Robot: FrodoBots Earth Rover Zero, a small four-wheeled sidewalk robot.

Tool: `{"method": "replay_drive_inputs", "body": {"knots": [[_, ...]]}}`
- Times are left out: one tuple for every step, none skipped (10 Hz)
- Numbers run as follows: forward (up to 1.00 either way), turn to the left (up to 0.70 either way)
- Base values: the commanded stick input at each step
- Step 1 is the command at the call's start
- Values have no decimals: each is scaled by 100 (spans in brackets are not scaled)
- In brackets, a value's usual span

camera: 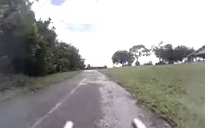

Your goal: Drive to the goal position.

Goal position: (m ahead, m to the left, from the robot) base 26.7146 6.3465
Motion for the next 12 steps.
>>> {"method": "replay_drive_inputs", "body": {"knots": [[70, 0], [70, 0], [70, 0], [70, 0], [70, 0], [70, 0], [70, 0], [70, 0], [70, 0], [70, 0], [70, 0], [70, 0]]}}
